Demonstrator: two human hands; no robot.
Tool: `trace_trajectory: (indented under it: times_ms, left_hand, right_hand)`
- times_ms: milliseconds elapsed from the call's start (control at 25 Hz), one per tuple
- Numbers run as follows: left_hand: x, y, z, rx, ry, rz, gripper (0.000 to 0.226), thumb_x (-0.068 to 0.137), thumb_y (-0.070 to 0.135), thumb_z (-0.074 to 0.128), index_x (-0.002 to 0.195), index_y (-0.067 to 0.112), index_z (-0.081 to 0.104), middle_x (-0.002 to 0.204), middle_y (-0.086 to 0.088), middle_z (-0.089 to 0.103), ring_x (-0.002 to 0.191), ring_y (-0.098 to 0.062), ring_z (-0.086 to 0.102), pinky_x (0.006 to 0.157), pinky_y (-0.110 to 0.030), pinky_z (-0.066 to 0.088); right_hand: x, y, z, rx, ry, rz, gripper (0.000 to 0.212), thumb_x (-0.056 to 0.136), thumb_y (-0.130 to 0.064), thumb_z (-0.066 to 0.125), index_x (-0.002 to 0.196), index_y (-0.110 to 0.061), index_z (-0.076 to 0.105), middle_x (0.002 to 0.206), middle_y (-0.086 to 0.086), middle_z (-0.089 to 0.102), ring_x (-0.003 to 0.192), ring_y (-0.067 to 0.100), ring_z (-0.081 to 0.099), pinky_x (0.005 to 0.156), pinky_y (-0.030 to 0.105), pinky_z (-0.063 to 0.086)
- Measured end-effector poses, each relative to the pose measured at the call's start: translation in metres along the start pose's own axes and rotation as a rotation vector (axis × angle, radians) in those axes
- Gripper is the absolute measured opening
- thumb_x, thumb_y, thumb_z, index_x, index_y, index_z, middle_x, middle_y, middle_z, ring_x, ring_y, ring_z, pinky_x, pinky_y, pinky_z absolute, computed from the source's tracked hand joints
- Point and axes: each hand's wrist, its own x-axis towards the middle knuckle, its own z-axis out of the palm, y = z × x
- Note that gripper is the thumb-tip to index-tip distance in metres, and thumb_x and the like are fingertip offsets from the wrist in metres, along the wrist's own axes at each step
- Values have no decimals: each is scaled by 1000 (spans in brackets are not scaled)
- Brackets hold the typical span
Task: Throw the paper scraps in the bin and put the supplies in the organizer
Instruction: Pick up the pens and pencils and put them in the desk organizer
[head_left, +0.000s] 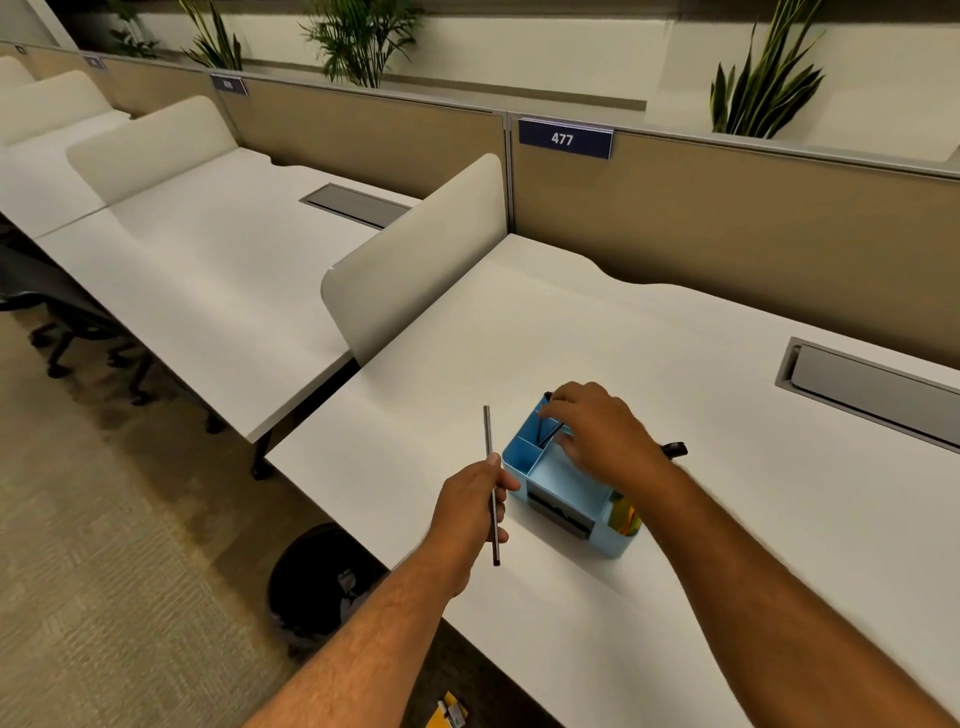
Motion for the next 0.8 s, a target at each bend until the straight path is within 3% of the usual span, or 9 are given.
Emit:
trace_trajectory:
  times_ms: [120,200,320,440,520,600,640,720,800]
  left_hand:
    - [-1,-5,2,140,-136,125,47,107,48,47,81,20,75,77,-1,58,68,-12,56,61,-27,55]
    - [-5,-12,7,290,-220,197,46,106,54,45,84,25,74,76,3,58,72,-11,56,62,-24,54]
    - [-9,-19,21,418,-273,217,39,104,60,45,89,36,71,82,11,63,76,-7,59,61,-18,52]
    - [-9,-23,32,472,-352,282,27,104,55,48,87,48,68,84,25,64,80,4,61,65,-17,49]
    - [-6,-23,33,532,-298,382,19,102,52,55,90,46,69,85,22,64,82,8,58,68,-16,46]
    - [-2,-25,27,503,-140,439,16,99,53,61,98,39,69,94,18,65,89,6,59,69,-11,45]
    - [-1,-27,22,420,-59,395,16,100,50,60,101,36,68,97,17,66,91,2,60,70,-11,45]
    - [3,-30,11,174,48,216,14,103,28,53,106,29,67,94,7,65,87,-12,60,74,-23,51]
    - [5,-32,-1,45,90,63,29,98,8,45,110,23,66,91,-5,60,80,-18,57,73,-34,59]
  right_hand:
    - [-42,-14,0,572,276,240,22,99,-35,64,119,-30,71,116,-15,65,105,1,60,86,26,50]
    - [-69,-34,2,753,275,325,23,99,-47,60,115,-34,70,109,-21,65,101,-6,61,76,18,49]
    - [-92,-52,9,888,270,367,14,100,-39,66,111,-33,71,108,-19,69,99,-2,64,70,17,54]
    - [-101,-56,12,1197,323,515,10,100,-30,68,98,-37,74,93,-13,76,92,7,72,67,23,62]
    - [-101,-53,8,1308,363,575,11,100,-28,68,95,-34,76,88,-6,77,84,13,74,66,25,63]
    - [-94,-43,-1,1331,522,579,11,102,-23,65,96,-27,74,86,3,76,76,18,73,67,30,63]
    - [-88,-35,-5,1297,627,560,11,103,-22,64,97,-25,72,85,5,75,74,19,72,68,31,63]
    - [-73,-21,-16,1203,795,494,9,103,-24,62,98,-26,69,86,2,74,76,19,73,69,27,63]
    - [-52,-12,-18,1095,833,428,7,103,-25,60,101,-26,68,88,-3,72,78,17,74,70,25,63]
